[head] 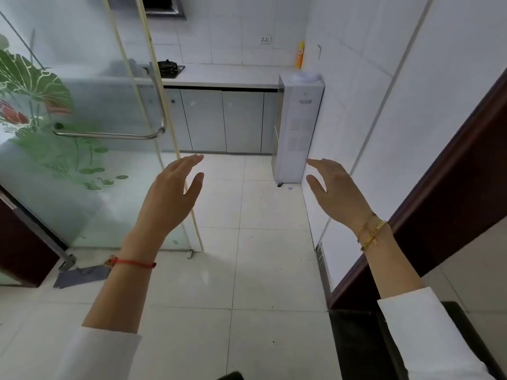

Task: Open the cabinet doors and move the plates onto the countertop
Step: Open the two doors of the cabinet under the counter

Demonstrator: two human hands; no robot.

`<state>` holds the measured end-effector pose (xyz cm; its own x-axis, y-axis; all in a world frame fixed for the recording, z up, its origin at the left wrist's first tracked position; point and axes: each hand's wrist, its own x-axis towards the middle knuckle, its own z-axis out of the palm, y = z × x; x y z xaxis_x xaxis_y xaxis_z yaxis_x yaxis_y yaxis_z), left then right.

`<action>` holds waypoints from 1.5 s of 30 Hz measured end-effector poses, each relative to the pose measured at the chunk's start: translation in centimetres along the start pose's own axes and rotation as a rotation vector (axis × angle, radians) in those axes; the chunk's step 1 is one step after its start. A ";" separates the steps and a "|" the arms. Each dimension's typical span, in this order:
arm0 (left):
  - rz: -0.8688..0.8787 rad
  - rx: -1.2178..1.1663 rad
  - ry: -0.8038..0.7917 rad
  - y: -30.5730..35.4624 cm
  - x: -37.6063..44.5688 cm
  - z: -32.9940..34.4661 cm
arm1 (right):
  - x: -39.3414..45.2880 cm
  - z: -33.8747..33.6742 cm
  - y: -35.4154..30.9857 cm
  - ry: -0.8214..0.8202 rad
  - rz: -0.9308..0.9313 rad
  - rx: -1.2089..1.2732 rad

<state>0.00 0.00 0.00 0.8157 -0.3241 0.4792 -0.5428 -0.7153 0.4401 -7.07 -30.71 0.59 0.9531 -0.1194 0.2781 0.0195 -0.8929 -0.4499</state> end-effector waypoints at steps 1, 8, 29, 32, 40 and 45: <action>-0.006 -0.006 0.014 -0.1 0.2 0.3 | 0.3 0.2 0.2 0.009 -0.005 0.003; -0.049 0.003 0.000 -1.1 1.8 2.4 | 2.6 1.8 1.2 -0.029 -0.011 0.006; -0.087 -0.040 -0.060 -13.4 25.2 12.5 | 28.7 11.8 5.9 -0.079 -0.003 0.040; -0.081 -0.042 -0.065 -15.4 29.5 13.8 | 33.4 12.9 6.4 -0.058 -0.002 0.040; -0.122 -0.053 -0.112 -20.4 38.2 18.1 | 43.4 15.7 9.0 -0.068 0.022 0.043; -0.172 -0.057 -0.093 -23.9 43.5 21.2 | 50.5 18.5 11.1 -0.101 0.019 0.079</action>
<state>52.69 -10.15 -5.82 0.9108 -0.2578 0.3224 -0.4022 -0.7300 0.5526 46.86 -38.57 -6.05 0.9791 -0.0880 0.1835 0.0209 -0.8533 -0.5209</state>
